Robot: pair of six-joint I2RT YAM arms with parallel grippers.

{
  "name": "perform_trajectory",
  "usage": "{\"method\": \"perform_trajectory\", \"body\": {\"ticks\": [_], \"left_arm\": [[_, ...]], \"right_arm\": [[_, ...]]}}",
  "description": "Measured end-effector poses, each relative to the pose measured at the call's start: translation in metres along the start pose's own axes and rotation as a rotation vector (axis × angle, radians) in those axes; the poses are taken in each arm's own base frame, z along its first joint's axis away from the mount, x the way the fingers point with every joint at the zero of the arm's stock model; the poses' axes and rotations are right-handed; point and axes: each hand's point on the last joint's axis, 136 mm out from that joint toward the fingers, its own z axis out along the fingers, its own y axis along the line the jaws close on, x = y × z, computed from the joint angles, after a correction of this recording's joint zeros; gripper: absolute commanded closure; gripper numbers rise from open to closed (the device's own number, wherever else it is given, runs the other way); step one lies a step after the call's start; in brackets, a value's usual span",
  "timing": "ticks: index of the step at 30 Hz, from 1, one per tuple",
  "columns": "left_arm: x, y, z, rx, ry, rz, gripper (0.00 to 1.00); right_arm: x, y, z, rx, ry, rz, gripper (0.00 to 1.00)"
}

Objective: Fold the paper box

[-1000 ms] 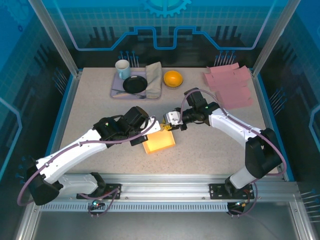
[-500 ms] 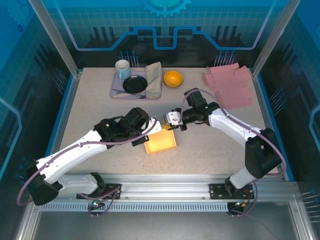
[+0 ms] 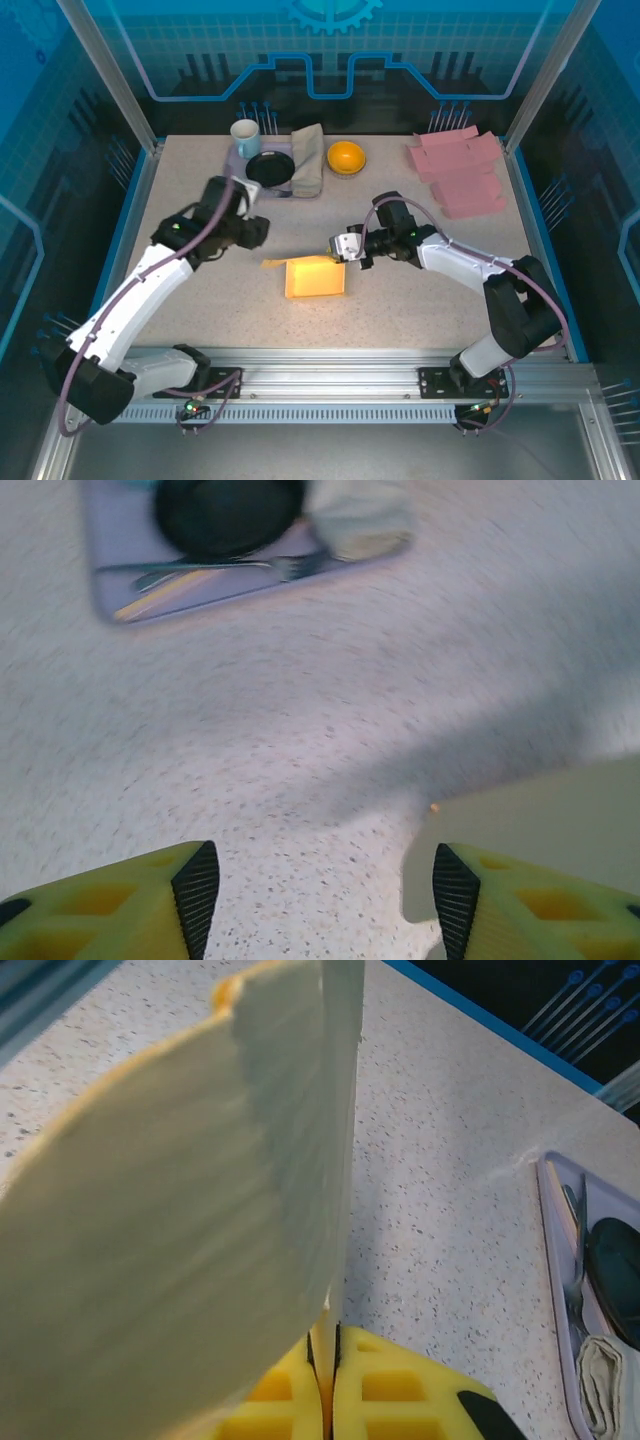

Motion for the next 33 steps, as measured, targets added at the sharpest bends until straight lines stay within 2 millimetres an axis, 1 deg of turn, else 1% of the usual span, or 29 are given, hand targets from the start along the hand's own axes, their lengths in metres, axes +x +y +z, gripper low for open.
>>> {"method": "perform_trajectory", "body": {"ticks": [2, 4, 5, 7, 10, 12, 13, 15, 18, 20, 27, 33], "left_arm": [[-0.003, 0.009, 0.001, -0.003, 0.006, -0.129, 0.35], [-0.003, 0.007, 0.007, 0.009, 0.036, -0.211, 0.32], [-0.001, 0.004, 0.014, 0.015, 0.061, -0.248, 0.31], [0.005, -0.001, 0.030, 0.023, 0.129, -0.301, 0.30], [0.025, -0.008, 0.058, 0.022, 0.253, -0.362, 0.31], [0.036, -0.014, 0.071, 0.032, 0.318, -0.399, 0.31], [0.038, -0.017, 0.074, 0.042, 0.333, -0.411, 0.31], [0.038, -0.023, 0.074, 0.069, 0.346, -0.443, 0.31], [0.033, -0.030, 0.073, 0.109, 0.337, -0.477, 0.30], [0.031, -0.034, 0.073, 0.130, 0.335, -0.491, 0.30], [0.018, -0.042, 0.069, 0.180, 0.325, -0.501, 0.31], [0.017, -0.050, 0.068, 0.217, 0.339, -0.534, 0.34]], "right_arm": [[0.003, -0.004, 0.003, 0.037, -0.002, -0.014, 0.94], [0.006, -0.008, 0.007, 0.072, -0.007, -0.029, 0.94], [0.009, -0.009, 0.009, 0.087, -0.009, -0.030, 0.94], [0.014, -0.010, 0.014, 0.105, -0.008, -0.020, 0.94], [0.020, -0.010, 0.017, 0.128, -0.019, 0.005, 0.94], [0.020, -0.012, 0.016, 0.145, -0.035, 0.027, 0.94], [0.020, -0.014, 0.014, 0.154, -0.042, 0.037, 0.94], [0.019, -0.022, 0.009, 0.177, -0.062, 0.059, 0.94], [0.018, -0.034, 0.001, 0.211, -0.097, 0.085, 0.94], [0.016, -0.037, -0.003, 0.218, -0.116, 0.095, 0.94], [0.006, -0.034, -0.005, 0.184, -0.181, 0.118, 0.94], [-0.001, -0.037, -0.007, 0.171, -0.210, 0.122, 0.94]]}}
